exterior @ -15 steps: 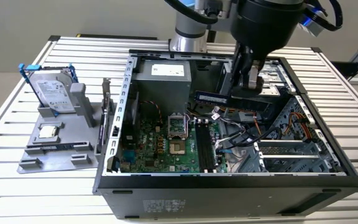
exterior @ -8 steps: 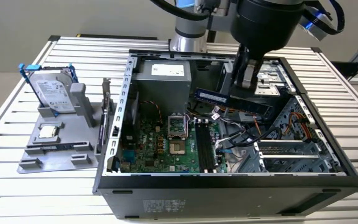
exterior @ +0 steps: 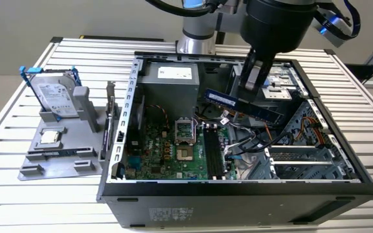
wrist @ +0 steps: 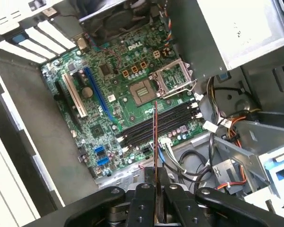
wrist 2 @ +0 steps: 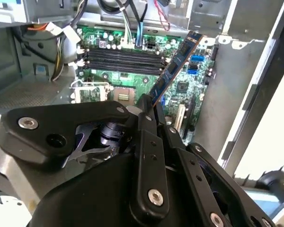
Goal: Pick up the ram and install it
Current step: 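Pick up the ram and move it above insertion slot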
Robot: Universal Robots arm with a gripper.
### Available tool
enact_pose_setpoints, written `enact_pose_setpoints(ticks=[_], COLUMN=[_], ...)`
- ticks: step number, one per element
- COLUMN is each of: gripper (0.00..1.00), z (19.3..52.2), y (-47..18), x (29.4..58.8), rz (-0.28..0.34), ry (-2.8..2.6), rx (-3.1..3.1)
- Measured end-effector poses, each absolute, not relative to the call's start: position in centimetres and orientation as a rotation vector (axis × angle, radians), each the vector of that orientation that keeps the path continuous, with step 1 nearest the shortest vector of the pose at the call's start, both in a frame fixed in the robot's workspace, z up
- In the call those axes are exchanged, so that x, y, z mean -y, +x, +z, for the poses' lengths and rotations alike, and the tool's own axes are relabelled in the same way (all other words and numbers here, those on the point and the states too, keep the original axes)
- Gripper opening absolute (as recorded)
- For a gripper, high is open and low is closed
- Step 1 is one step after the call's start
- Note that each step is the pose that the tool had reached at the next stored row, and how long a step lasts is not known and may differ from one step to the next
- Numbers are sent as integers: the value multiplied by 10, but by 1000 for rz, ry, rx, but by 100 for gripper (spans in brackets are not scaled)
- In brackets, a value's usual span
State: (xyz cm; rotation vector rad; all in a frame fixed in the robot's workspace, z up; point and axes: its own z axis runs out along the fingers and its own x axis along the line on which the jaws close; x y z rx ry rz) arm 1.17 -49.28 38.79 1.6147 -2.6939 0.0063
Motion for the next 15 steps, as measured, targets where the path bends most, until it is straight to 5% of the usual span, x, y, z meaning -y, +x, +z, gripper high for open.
enact_pose_setpoints(ticks=[15], gripper=[0], z=[388], y=[12], x=[493], rz=[6], ry=[1263], rx=[2875])
